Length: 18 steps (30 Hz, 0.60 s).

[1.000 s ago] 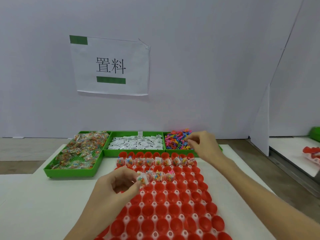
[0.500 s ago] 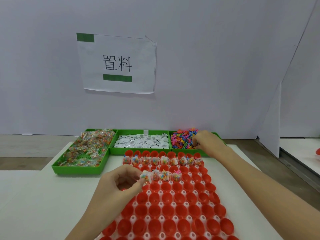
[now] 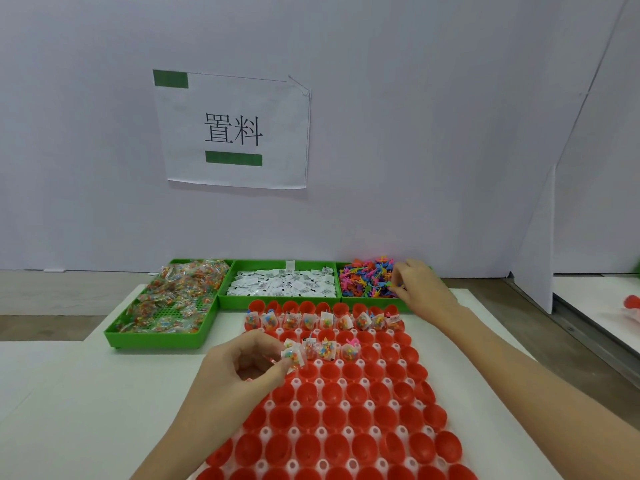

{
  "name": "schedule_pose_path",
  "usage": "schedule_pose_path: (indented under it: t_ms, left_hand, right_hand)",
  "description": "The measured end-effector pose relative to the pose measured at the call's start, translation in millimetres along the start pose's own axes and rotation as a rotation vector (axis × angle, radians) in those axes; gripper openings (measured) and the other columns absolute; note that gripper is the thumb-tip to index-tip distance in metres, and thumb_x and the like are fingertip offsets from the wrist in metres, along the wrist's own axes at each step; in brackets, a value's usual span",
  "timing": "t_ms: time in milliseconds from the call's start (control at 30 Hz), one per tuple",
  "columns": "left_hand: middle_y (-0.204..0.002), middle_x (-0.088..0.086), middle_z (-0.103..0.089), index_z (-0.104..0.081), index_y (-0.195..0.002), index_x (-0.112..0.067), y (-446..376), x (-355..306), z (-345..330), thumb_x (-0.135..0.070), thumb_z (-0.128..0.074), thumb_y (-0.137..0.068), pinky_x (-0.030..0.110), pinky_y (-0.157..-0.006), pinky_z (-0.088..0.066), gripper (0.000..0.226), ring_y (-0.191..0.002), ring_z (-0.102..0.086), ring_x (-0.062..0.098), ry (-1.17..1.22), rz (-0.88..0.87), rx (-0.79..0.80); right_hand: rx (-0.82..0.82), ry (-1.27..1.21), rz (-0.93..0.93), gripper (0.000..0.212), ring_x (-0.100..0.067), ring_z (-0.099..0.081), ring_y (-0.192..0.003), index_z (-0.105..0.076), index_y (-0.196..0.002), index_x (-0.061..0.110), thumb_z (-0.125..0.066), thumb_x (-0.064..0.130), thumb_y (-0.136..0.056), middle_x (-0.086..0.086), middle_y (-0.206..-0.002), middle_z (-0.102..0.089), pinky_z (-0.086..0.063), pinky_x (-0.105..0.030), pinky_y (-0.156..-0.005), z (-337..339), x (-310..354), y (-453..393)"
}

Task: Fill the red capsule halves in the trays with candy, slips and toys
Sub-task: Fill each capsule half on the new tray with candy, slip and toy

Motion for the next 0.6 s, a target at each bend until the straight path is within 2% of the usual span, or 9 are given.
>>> schedule_pose_path:
  t_ms: [67, 133, 167, 233, 333, 467, 600]
  left_hand:
    - [-0.072, 0.013, -0.071, -0.074, -0.077, -0.024, 0.4, -0.3, -0.8, -0.009, -0.081, -0.084, 0.032, -0.067, -0.057, 0.018, -0.07, -0.07, 0.032, -0.003, 0.0, 0.005]
    - [-0.073, 0.012, -0.071, -0.074, -0.078, -0.024, 1.0, -0.1, -1.3, -0.009, -0.08, -0.084, 0.032, -0.068, -0.057, 0.017, -0.071, -0.07, 0.031, -0.005, 0.003, 0.011]
    - [-0.074, 0.011, -0.072, -0.074, -0.079, -0.024, 1.3, 0.3, -1.6, -0.01, -0.08, -0.085, 0.032, -0.069, -0.057, 0.016, -0.07, -0.07, 0.03, -0.005, 0.004, 0.015]
    - [-0.075, 0.01, -0.072, -0.075, -0.08, -0.023, 1.7, 0.3, -3.0, -0.012, -0.08, -0.085, 0.03, -0.069, -0.058, 0.014, -0.07, -0.07, 0.026, 0.0, 0.003, 0.027]
    - [-0.076, 0.01, -0.072, -0.075, -0.082, -0.023, 3.4, -1.7, -6.6, -0.019, -0.082, -0.083, 0.03, -0.071, -0.06, 0.008, -0.071, -0.071, 0.025, 0.023, -0.003, 0.042]
    - [-0.08, 0.013, -0.073, -0.076, -0.088, -0.02, 6.9, -4.3, -14.3, -0.028, -0.081, -0.08, 0.04, -0.077, -0.062, 0.012, -0.075, -0.072, 0.029, 0.064, -0.01, 0.093]
    - [-0.087, 0.012, -0.074, -0.077, -0.092, -0.019, 10.6, -7.0, -24.1, -0.025, -0.082, -0.083, 0.039, -0.08, -0.061, 0.012, -0.081, -0.072, 0.027, 0.057, -0.033, 0.162]
  right_hand:
    - [-0.1, -0.23, -0.091, 0.01, -0.01, -0.059, -0.079, -0.065, -0.089, 0.012, -0.075, 0.013, -0.09, 0.001, -0.087, -0.063, -0.054, -0.03, -0.079, 13.7, -5.1, 9.4]
    - [-0.197, -0.444, -0.19, 0.01, -0.003, -0.062, -0.071, -0.069, -0.085, 0.013, -0.079, 0.014, -0.087, 0.005, -0.08, -0.068, -0.053, -0.021, -0.07, 27.5, -5.9, 23.2]
    - [-0.23, -0.535, -0.232, 0.009, -0.003, -0.065, -0.07, -0.072, -0.085, 0.014, -0.08, 0.016, -0.086, 0.006, -0.078, -0.07, -0.053, -0.018, -0.068, 33.2, -3.9, 31.6]
    - [-0.255, -0.72, -0.292, 0.007, -0.009, -0.072, -0.066, -0.075, -0.085, 0.015, -0.082, 0.017, -0.085, 0.003, -0.075, -0.074, -0.058, -0.022, -0.068, 42.6, 4.6, 50.5]
    - [-0.205, -1.041, -0.304, 0.005, -0.018, -0.076, -0.07, -0.078, -0.086, 0.015, -0.082, 0.015, -0.083, -0.003, -0.076, -0.077, -0.063, -0.027, -0.068, 56.0, 34.0, 83.5]
    - [-0.029, -1.079, -0.199, 0.005, -0.009, -0.073, -0.078, -0.078, -0.082, 0.028, -0.084, 0.027, -0.082, 0.005, -0.083, -0.077, -0.057, -0.016, -0.074, 55.1, 88.6, 127.7]
    - [0.022, -1.084, -0.137, 0.01, -0.009, -0.073, -0.08, -0.078, -0.087, 0.03, -0.085, 0.025, -0.081, 0.006, -0.084, -0.077, -0.059, -0.021, -0.074, 43.5, 121.4, 147.4]
Point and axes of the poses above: each hand's wrist, its own y-axis away from the middle knuckle, its own z-axis out of the back of the hand, x = y × z, the point moved 8 cm from there along -y, towards the middle knuckle
